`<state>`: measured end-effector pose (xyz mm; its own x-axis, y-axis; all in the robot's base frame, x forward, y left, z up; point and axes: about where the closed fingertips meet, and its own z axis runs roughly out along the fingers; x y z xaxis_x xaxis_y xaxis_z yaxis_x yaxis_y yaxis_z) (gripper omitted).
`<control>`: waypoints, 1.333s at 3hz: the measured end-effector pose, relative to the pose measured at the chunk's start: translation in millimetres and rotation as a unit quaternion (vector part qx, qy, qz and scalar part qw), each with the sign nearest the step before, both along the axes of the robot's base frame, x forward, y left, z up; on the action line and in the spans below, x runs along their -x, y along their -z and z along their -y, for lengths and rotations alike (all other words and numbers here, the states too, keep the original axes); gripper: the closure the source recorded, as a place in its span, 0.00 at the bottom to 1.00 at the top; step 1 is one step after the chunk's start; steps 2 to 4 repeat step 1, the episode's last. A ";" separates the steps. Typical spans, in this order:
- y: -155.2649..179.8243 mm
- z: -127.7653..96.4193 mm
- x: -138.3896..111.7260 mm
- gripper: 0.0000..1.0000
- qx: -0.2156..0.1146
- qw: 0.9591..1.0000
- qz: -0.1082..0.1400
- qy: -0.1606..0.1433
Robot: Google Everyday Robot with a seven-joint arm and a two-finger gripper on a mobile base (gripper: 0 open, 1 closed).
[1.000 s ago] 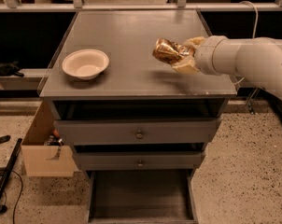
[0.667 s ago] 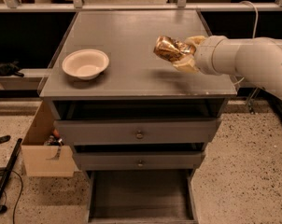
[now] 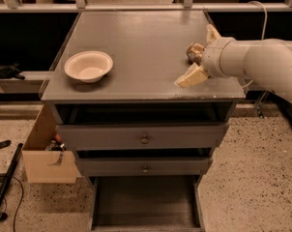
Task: Pick orange can from bottom drawer and place on counter
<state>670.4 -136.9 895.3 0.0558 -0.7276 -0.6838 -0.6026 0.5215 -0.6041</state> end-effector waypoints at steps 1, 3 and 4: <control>0.0 0.0 0.0 0.00 0.000 1.000 0.000 0.000; 0.0 0.0 0.0 0.00 0.000 1.000 0.000 0.000; 0.0 0.0 0.0 0.00 0.000 1.000 0.000 0.000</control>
Offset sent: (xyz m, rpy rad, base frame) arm 0.0000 0.0000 0.0000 0.0000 0.0000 0.0000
